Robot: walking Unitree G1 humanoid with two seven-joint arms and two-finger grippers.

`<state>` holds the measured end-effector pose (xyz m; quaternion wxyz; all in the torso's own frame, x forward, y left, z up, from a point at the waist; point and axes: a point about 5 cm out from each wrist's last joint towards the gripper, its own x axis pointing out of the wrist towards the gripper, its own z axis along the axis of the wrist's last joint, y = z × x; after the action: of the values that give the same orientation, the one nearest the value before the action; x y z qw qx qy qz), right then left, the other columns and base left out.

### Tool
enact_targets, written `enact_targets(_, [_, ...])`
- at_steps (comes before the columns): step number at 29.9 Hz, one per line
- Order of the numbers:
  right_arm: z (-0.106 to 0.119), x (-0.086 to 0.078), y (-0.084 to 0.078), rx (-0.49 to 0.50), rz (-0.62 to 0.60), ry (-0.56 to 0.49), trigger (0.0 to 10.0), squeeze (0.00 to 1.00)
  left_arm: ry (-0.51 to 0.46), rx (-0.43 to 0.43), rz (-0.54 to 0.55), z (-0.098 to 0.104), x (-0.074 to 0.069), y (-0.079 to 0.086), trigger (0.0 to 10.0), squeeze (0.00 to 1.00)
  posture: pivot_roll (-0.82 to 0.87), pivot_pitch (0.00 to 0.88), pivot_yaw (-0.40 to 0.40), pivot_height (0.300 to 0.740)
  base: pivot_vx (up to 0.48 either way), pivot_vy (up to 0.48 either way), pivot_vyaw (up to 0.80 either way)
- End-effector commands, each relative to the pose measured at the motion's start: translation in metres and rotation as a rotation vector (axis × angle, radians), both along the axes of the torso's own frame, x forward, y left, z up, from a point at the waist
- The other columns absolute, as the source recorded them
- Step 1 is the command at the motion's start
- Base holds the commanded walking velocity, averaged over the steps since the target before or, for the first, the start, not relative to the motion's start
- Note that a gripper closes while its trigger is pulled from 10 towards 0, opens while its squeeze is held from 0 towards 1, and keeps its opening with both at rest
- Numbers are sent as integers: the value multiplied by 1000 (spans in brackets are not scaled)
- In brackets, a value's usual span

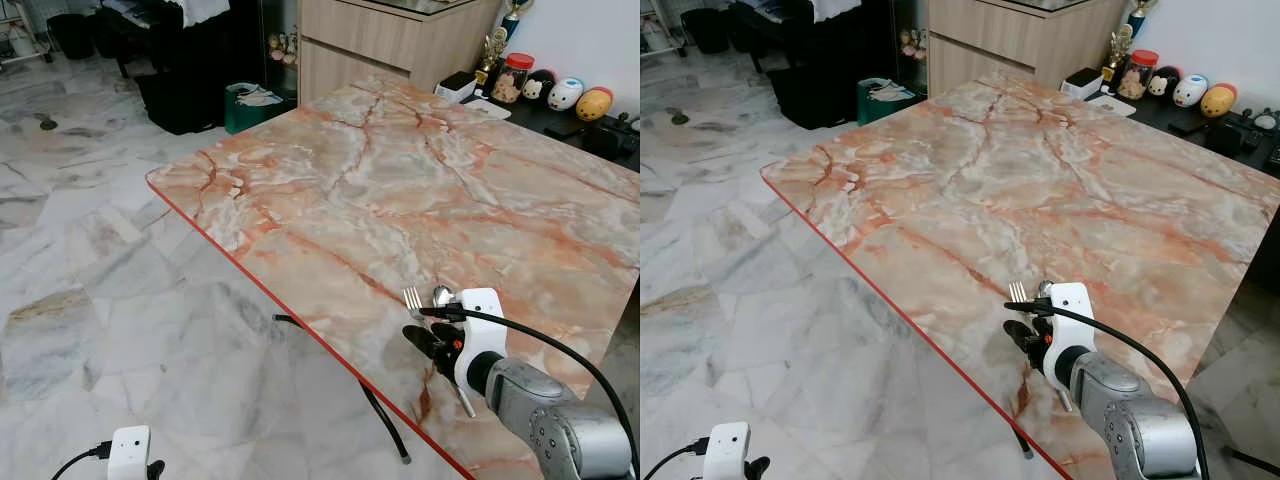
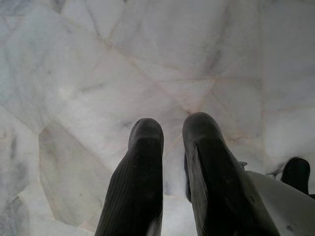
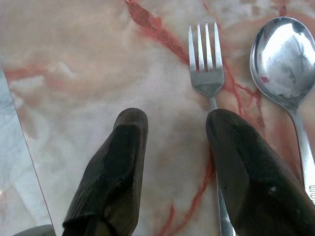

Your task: Setting the table

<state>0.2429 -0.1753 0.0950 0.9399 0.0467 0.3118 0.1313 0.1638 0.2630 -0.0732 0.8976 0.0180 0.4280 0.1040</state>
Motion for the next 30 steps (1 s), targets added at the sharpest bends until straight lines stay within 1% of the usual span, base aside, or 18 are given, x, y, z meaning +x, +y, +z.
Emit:
enact_targets(1, [0,1,-1,-17,0,-1,10000,0,39,-12,8,-5,-8,-3,10000,0,-37,0,-54,740,0,0,0])
enact_targets(9, [-8,4,-1,-35,-11,1,10000,0,38,-12,8,-4,-7,-1,10000,0,-38,0,-52,740,0,0,0])
enact_targets(13, [-13,8,2,-33,3,-5,10000,0,42,-8,3,-4,-7,0,10000,0,-36,0,-52,740,0,0,0])
enact_targets(18, [-13,11,1,-39,-6,-10,10000,0,45,-16,2,-6,-7,-8,10000,0,-35,0,-53,740,0,0,0])
enact_targets(20, [-15,11,1,-48,-5,-12,10000,0,48,-20,-5,-9,-8,-15,10000,0,-35,0,-52,740,0,0,0])
enact_targets(30, [-15,11,1,-44,-9,-20,10000,0,48,-23,-8,-10,-10,-18,10000,0,-38,0,-48,740,0,0,0])
